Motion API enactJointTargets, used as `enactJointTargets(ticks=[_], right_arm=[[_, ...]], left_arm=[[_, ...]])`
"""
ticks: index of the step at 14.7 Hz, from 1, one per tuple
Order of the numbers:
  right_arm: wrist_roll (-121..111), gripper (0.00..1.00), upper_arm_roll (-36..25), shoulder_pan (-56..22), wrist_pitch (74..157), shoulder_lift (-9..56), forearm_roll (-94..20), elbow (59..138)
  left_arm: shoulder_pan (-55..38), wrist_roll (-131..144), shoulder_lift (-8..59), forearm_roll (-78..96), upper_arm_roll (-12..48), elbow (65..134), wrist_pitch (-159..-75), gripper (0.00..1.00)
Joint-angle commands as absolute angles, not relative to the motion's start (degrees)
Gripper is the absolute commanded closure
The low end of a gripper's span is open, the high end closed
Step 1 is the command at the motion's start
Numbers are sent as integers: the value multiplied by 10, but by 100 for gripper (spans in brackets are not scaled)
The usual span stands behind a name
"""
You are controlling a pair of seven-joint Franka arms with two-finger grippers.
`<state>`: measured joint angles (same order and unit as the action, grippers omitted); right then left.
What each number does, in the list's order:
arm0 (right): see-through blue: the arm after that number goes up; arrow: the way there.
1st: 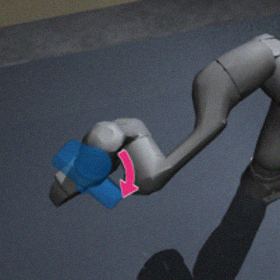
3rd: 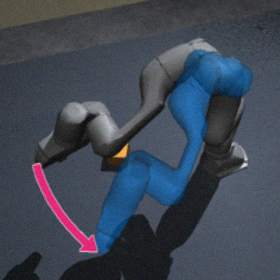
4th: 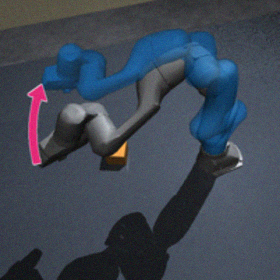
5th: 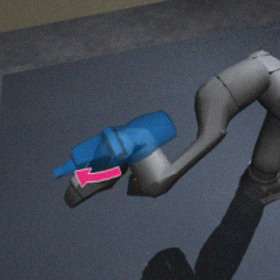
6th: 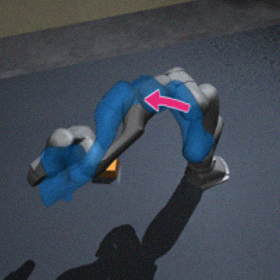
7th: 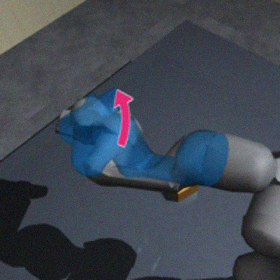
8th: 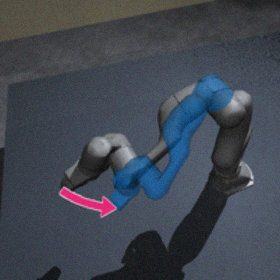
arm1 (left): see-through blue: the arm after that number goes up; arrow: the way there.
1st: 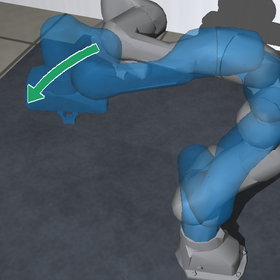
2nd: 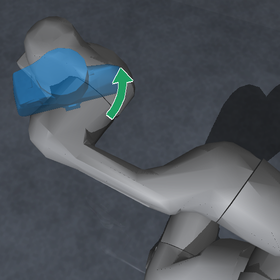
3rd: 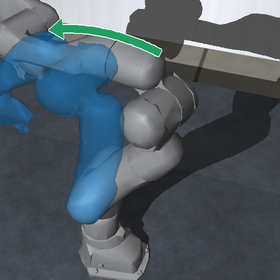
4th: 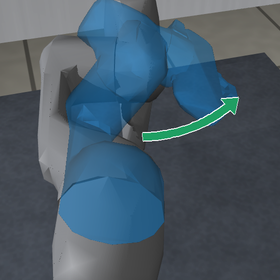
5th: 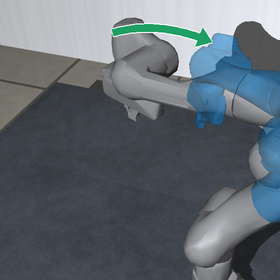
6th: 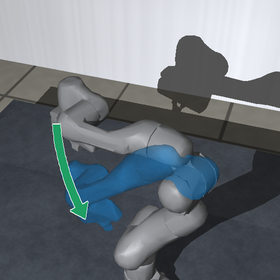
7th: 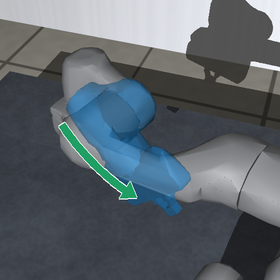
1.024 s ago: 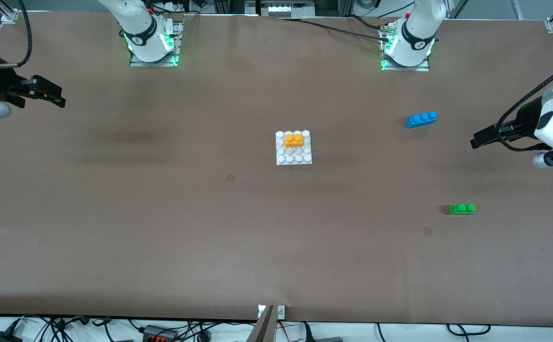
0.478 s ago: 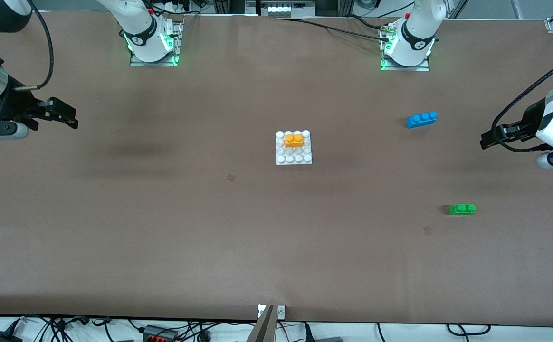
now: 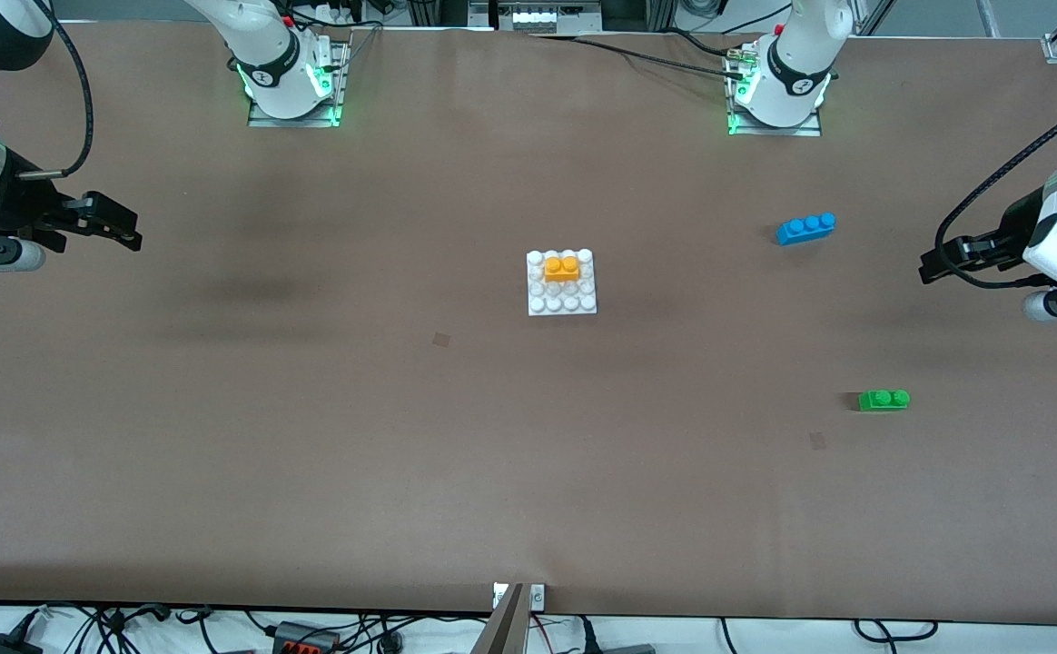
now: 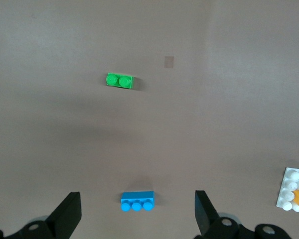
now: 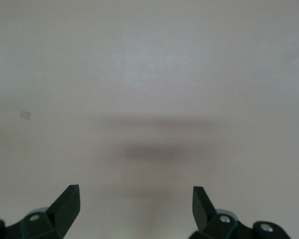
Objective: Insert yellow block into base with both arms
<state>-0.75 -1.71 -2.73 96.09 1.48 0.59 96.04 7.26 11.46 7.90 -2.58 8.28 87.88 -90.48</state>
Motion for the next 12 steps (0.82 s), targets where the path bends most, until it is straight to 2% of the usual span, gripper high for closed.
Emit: enactJointTargets(ticks=[1,12], right_arm=[[-7,0,-16,-20,964,11,25,957],[-7,0,-11,-27,954,3,22,944]], left_arm=[[76,99,74,-28,85,877,-897,0],[77,98,75,-19,85,877,-896,0]])
